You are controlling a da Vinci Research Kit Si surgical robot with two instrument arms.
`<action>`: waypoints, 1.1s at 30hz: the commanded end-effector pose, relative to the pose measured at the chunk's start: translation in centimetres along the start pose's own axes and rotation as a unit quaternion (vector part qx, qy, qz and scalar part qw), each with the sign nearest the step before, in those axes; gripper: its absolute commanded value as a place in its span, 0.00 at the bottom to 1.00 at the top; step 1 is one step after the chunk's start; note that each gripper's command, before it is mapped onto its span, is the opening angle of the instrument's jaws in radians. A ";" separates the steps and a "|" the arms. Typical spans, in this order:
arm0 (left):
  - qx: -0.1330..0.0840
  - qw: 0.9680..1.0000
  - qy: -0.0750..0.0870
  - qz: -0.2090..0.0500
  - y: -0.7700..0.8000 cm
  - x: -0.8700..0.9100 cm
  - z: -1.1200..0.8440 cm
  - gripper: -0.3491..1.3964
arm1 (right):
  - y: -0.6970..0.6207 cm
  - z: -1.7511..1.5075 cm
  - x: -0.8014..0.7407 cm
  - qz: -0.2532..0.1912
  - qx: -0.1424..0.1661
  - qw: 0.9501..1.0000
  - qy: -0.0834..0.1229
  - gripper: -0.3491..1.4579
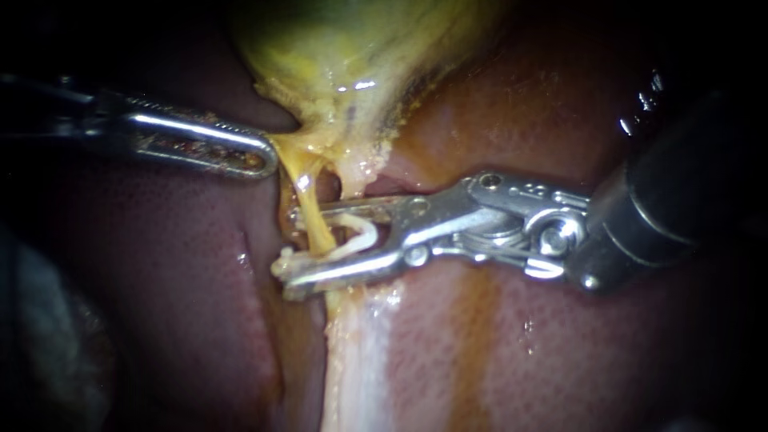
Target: Clipping third clip left tube
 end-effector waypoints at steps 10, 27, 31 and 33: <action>-0.001 1.000 0.000 0.000 -0.02 -0.01 0.01 0.00 | 0.04 0.09 0.07 0.004 0.005 1.000 0.019 0.45; -0.001 1.000 0.000 0.001 -0.06 -0.02 0.01 0.00 | -0.01 0.08 0.42 0.015 0.019 0.998 0.053 0.45; -0.001 1.000 0.000 0.001 -0.07 -0.02 0.01 0.00 | -0.08 0.08 0.50 0.018 0.023 0.998 0.059 0.45; -0.001 1.000 -0.001 0.001 -0.07 -0.02 0.00 0.00 | -0.11 0.07 0.54 0.019 0.025 0.998 0.062 0.45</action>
